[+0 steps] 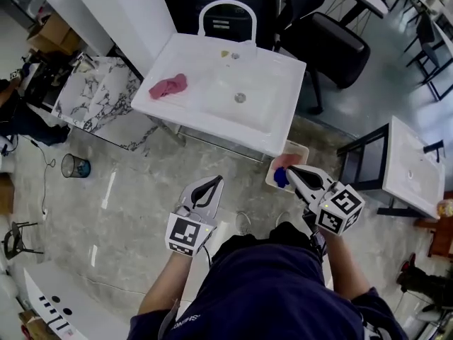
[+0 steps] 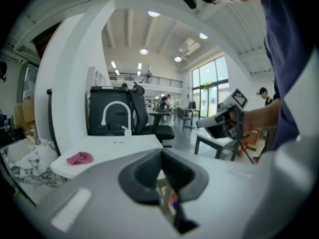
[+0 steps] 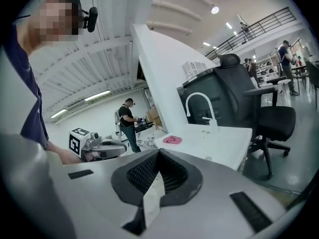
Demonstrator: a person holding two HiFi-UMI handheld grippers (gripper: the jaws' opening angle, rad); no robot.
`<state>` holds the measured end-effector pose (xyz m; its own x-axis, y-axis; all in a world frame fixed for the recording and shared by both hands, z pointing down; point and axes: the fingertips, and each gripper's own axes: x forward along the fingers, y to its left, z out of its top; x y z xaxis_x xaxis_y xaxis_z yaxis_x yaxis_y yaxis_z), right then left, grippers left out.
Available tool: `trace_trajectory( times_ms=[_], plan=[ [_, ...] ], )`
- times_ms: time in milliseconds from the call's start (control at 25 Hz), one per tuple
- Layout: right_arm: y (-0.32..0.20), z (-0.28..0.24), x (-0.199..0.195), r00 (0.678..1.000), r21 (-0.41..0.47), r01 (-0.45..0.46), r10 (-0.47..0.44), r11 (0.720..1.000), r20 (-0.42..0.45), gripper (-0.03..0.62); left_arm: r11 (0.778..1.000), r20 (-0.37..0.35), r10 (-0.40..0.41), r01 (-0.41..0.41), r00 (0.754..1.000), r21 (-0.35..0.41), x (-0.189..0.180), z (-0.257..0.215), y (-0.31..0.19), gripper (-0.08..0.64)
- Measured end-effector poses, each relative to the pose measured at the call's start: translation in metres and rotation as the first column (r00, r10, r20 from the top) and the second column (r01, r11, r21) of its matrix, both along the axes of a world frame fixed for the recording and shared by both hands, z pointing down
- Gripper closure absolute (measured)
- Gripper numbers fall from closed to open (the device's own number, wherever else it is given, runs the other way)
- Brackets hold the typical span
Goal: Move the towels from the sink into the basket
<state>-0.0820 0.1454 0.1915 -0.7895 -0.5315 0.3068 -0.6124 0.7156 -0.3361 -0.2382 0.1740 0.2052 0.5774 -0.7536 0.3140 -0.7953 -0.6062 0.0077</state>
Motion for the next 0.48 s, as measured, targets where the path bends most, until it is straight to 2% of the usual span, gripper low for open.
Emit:
trace_trajectory(
  times_ms=[280,480],
  plan=[
    [-0.035,-0.007,-0.055,0.995,0.004,0.102,-0.102,0.995,0.019,0.586,0.995,-0.014,-0.103,0.103,0.995,-0.009,-0.043,-0.005,-0.021,0.557],
    [-0.069,0.001,-0.092,0.982,-0.003,0.179,-0.178,0.984,0.057,0.584,0.986,0.004,-0.166,0.166,0.986,-0.016,-0.064,-0.005,-0.046,0.557]
  ],
)
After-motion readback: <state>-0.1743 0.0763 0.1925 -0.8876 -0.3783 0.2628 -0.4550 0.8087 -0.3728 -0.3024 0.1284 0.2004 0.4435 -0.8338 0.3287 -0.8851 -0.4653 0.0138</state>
